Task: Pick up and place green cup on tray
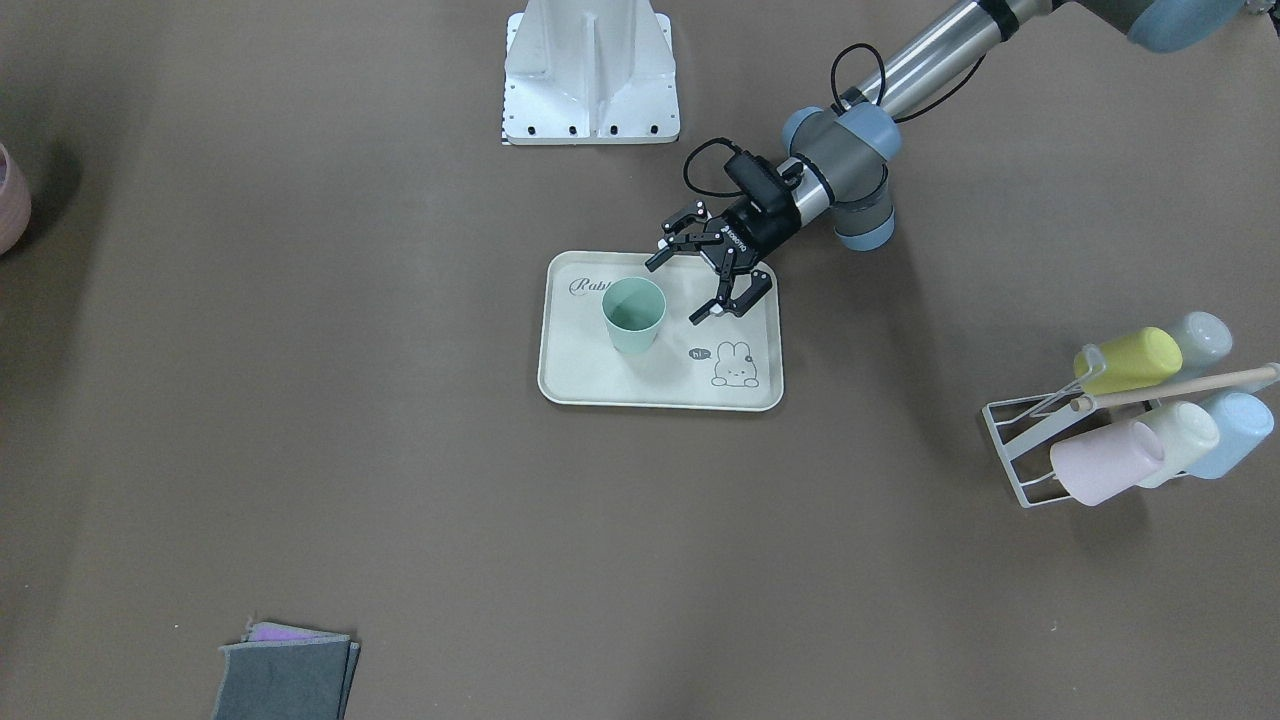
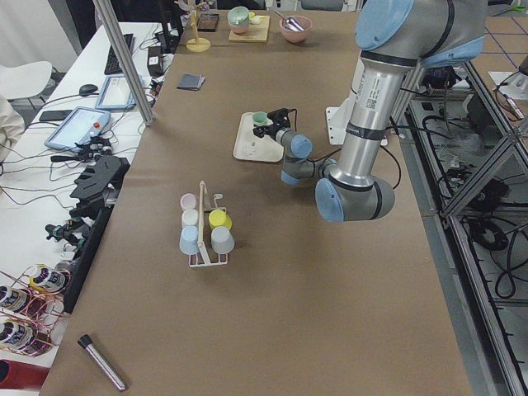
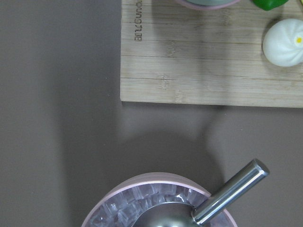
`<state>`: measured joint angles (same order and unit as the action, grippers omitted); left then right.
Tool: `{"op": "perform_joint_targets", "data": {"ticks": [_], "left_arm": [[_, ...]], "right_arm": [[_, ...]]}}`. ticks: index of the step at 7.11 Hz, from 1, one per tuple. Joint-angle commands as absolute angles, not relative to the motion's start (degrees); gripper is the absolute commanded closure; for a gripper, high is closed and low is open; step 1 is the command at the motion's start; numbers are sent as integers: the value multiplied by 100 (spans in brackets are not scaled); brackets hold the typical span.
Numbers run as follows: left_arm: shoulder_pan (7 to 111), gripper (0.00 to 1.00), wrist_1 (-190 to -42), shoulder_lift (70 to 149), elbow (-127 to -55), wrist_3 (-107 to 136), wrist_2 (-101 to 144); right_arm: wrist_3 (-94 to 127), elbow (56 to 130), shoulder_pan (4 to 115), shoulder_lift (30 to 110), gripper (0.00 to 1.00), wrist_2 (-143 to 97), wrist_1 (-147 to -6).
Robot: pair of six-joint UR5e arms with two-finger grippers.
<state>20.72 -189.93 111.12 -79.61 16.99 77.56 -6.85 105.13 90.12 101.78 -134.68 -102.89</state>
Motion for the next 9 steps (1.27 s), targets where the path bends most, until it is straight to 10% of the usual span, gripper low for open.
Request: {"op": "perform_joint_targets", "data": {"ticks": [1,3,9], "left_arm": [[2275,2,-17482,10340,-9772,1758,7813],[3140,2,-15409,10125,-10712,1740,8311],[7235,2,-10121,10041,-10391,1758,11670]], "right_arm": [[-686,10521,9026,10178,0,-13500,-10283],[-686,10520,9035,10178,0,-13500,-10283],[-677,10529,9044,10125,0,-13491,-10283]]}}
